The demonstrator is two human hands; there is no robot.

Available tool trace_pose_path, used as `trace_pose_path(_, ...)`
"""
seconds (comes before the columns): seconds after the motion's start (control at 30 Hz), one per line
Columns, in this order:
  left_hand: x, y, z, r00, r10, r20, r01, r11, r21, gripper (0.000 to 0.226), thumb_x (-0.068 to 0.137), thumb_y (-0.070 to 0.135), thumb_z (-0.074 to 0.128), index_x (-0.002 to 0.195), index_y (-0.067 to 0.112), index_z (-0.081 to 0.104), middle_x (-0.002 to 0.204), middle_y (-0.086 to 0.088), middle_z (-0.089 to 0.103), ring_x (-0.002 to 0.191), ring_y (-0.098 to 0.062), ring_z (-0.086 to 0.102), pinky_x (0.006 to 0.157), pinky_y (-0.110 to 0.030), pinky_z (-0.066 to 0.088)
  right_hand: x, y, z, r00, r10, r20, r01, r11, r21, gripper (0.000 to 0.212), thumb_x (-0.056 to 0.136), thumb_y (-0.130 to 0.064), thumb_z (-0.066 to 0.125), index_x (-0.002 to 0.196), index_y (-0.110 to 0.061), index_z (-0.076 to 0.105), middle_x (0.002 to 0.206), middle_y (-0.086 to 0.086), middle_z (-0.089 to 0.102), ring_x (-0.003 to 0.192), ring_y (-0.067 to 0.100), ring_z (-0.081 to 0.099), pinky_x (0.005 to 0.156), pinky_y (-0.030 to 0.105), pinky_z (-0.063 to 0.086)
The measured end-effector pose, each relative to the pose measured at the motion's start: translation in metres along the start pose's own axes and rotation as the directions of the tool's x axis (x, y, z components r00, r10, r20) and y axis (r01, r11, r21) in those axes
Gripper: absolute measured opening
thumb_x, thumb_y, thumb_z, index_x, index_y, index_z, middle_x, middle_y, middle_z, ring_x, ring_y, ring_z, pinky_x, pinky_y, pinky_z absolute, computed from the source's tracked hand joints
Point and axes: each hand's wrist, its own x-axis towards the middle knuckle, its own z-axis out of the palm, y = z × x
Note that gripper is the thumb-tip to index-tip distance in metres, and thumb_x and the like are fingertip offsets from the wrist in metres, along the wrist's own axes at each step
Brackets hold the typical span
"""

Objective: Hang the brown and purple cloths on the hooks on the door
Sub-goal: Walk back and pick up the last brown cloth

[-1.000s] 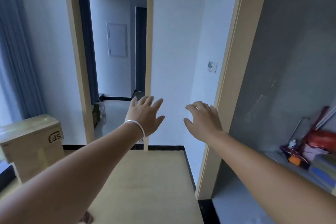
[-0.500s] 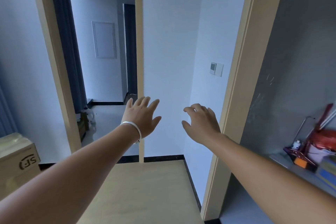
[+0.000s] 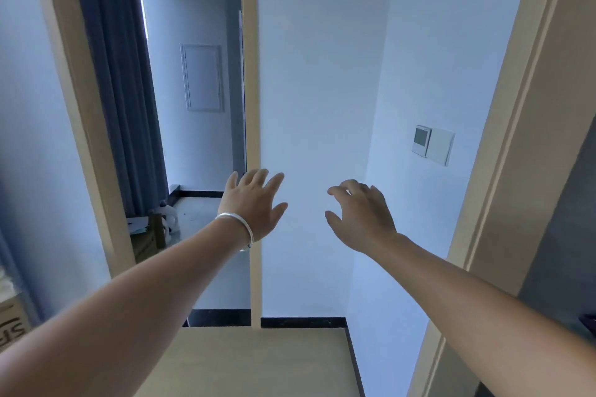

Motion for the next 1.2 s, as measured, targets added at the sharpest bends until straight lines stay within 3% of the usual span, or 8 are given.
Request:
trace_pose_path(0.43,0.167,-0.026,0.157,0.999,-0.001,0.032,0.001,1.000,-0.015,0.058,0.094,0.052,0.036,0.144,0.028,0.022,0.146,-0.001,0.034,0.138,-0.021,0.026,0.111,-0.046,0.018,0.166,0.077,0.124,0.998,0.012,0.066,-0.013,1.000,0.009,0.045,0.093,-0.041,0.046,0.135,-0.026,0.043,0.136,-0.005,0.042,0.125,0.016,0.040,0.113,0.040,0.021)
trace_pose_path(0.7,0.286,-0.082,0.255,1.000,-0.005,0.011,0.005,1.000,-0.016,0.059,0.094,0.053,0.034,0.146,0.027,0.021,0.148,-0.001,0.032,0.139,-0.021,0.024,0.110,-0.044,0.020,0.300,0.083,0.199,0.997,-0.026,0.067,0.028,0.999,-0.035,0.045,0.093,-0.042,0.046,0.135,-0.026,0.044,0.136,-0.006,0.042,0.124,0.016,0.042,0.112,0.039,0.021)
trace_pose_path(1.0,0.332,-0.190,0.328,0.987,-0.147,0.057,0.145,0.989,0.034,0.057,0.094,0.051,0.035,0.144,0.028,0.023,0.146,-0.001,0.034,0.138,-0.020,0.026,0.114,-0.048,0.018,0.426,0.030,0.294,0.977,-0.201,0.075,0.197,0.979,0.059,0.044,0.093,-0.040,0.047,0.134,-0.025,0.045,0.135,-0.005,0.043,0.123,0.015,0.042,0.112,0.040,0.021)
trace_pose_path(1.2,0.308,-0.288,0.356,0.929,-0.360,0.091,0.343,0.926,0.156,0.059,0.094,0.052,0.035,0.146,0.028,0.021,0.147,0.000,0.033,0.139,-0.020,0.024,0.115,-0.048,0.015,0.498,-0.057,0.361,0.897,-0.438,0.059,0.421,0.887,0.191,0.042,0.091,-0.035,0.047,0.132,-0.023,0.048,0.131,-0.003,0.046,0.121,0.019,0.043,0.110,0.037,0.023)
